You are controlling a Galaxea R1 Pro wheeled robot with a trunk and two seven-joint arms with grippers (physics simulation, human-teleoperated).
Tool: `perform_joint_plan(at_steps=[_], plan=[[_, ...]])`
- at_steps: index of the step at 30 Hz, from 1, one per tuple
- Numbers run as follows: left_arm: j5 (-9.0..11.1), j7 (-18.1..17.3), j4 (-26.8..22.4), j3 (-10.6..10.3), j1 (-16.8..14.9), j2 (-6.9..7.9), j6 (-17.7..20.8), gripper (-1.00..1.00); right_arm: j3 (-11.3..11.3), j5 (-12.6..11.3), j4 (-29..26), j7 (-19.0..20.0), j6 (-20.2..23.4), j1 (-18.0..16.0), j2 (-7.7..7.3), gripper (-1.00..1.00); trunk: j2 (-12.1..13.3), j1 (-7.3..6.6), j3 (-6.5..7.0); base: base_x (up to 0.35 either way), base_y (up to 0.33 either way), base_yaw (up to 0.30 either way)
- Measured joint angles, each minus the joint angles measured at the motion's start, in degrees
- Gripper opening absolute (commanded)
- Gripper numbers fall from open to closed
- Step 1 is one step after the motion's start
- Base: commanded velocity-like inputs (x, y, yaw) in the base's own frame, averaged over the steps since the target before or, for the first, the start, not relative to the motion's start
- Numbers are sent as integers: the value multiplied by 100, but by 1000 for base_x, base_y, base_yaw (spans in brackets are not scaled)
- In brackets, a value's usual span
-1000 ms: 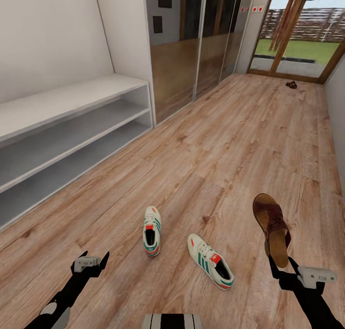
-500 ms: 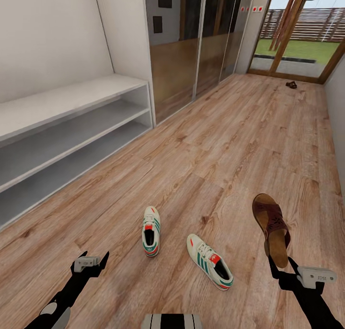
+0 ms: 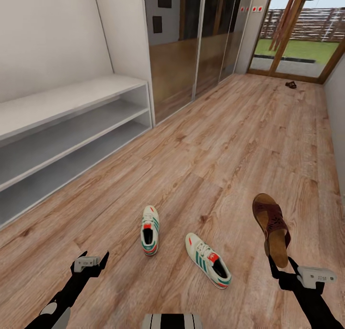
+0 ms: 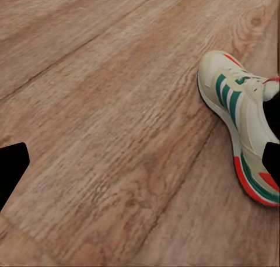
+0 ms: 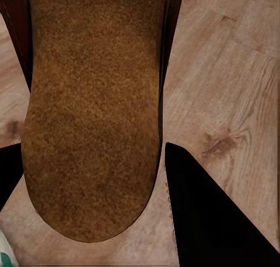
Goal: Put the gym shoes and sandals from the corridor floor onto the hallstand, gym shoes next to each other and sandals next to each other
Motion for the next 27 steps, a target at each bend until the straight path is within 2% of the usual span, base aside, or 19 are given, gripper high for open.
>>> perform_joint_plan(at_steps=[9, 22, 27], plan=[[-1, 2, 0, 8, 0, 0, 0, 100, 3, 0, 2, 0, 0, 0, 0, -100, 0, 0, 0, -93, -120, 0], [-2, 2, 0, 11, 0, -2, -1, 100, 7, 0, 5, 0, -2, 0, 0, -100, 0, 0, 0, -13, -15, 0], [-1, 5, 0, 10, 0, -1, -1, 100, 8, 0, 5, 0, -1, 0, 0, -100, 0, 0, 0, -135, -2, 0]])
